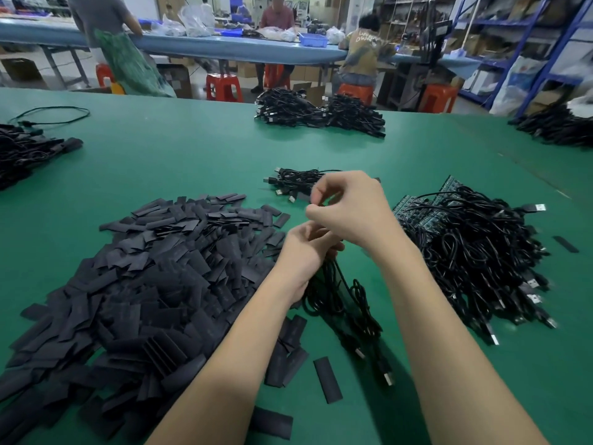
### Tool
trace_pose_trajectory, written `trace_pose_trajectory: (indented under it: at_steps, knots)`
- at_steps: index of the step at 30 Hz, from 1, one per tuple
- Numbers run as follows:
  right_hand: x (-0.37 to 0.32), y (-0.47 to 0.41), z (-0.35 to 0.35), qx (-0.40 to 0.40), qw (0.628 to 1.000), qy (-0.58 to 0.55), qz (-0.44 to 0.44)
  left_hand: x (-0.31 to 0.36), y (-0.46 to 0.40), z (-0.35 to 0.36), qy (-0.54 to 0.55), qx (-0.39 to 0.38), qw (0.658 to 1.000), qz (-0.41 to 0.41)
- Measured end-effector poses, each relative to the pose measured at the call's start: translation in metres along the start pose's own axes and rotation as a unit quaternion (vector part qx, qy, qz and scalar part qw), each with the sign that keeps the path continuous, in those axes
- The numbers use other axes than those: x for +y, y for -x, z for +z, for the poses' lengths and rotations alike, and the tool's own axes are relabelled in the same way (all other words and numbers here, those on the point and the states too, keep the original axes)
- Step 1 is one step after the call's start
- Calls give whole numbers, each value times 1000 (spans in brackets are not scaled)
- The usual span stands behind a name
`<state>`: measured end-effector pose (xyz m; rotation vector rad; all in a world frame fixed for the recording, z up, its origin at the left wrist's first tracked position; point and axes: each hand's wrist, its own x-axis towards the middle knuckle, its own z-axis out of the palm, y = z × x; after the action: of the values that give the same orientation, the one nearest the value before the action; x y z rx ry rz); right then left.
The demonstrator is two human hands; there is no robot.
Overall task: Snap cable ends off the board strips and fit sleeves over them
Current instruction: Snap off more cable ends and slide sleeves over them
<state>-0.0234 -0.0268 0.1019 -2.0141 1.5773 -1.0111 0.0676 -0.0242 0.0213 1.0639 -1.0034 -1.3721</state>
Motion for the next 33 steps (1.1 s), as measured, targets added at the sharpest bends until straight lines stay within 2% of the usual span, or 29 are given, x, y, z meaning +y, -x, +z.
trace_pose_trajectory:
  at_steps: [4,7,10,14,18,27,33]
  knots:
    - [30,11,-23,28,986,-151,65,3,0,-4,43,-31,999,-10]
    - [43,14,-33,15,943,-315,105,8,0,-12,94,-52,994,-26]
    - [51,16,-33,-18,901,-410,138,14,0,-19,133,-67,988,-44]
    - [54,17,-26,-46,881,-447,149,16,1,-20,140,-77,986,-41]
    - [53,16,-21,-27,874,-461,151,16,1,-19,150,-88,984,-44]
    - [58,17,-28,-41,818,-551,157,24,3,-22,121,-106,986,-43]
    - [61,19,-28,-31,815,-556,160,33,6,-29,60,-144,987,-45]
